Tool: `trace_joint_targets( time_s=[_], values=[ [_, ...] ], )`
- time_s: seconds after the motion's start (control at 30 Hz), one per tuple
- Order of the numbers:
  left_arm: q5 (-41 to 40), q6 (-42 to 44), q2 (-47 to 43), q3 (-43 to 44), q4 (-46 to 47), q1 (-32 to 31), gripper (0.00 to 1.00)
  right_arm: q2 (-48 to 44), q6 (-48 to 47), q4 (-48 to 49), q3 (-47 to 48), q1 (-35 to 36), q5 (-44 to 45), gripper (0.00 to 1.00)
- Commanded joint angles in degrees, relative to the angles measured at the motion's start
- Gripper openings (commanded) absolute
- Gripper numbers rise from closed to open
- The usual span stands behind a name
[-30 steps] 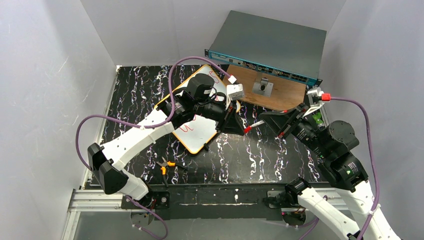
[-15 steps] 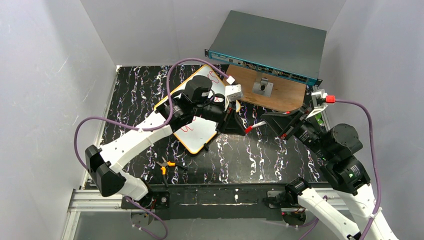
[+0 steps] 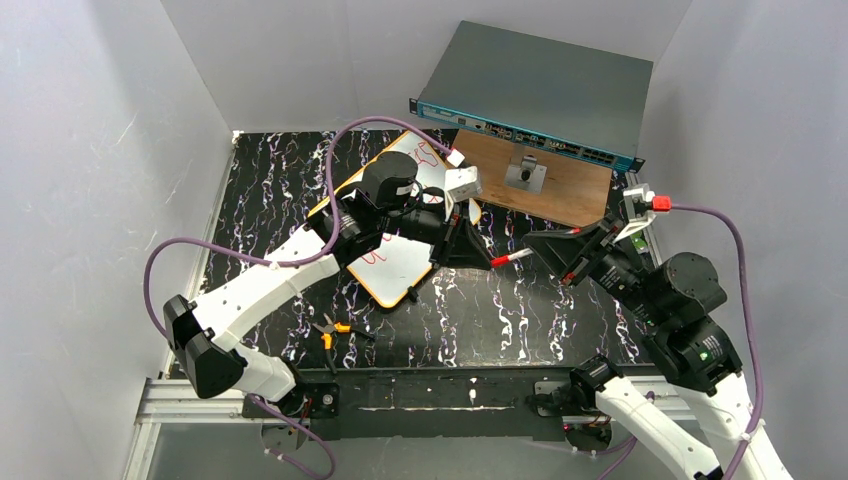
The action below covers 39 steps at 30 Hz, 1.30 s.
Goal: Write a sentence on the whiteboard
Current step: Insert the whiteboard marker without the cap into the pen cap.
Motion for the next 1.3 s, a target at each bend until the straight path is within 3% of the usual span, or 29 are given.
trace_joint_targets(
  time_s=[0.0, 0.47, 1.0, 1.27],
  values=[
    [-1.5, -0.4, -1.6, 1.6, 2.4, 0.1, 0.0, 1.9, 1.4, 2.7, -0.5, 0.5, -3.5, 0.01],
    [-6.5, -4.9, -1.8, 1.5, 9.2, -1.5, 0.0, 4.2, 3.3, 5.2, -1.2, 0.5, -5.9, 0.01],
    [-8.6, 5.1, -0.7, 8.5, -3.6, -1.5, 0.0, 4.5, 3.8, 2.0, -0.9, 0.5, -8.2, 0.01],
    [-8.4, 3.4, 0.1, 9.7, -0.8, -1.4, 0.0, 5.0, 4.0, 2.8, -1.3, 0.5, -9.1, 0.01]
  ],
)
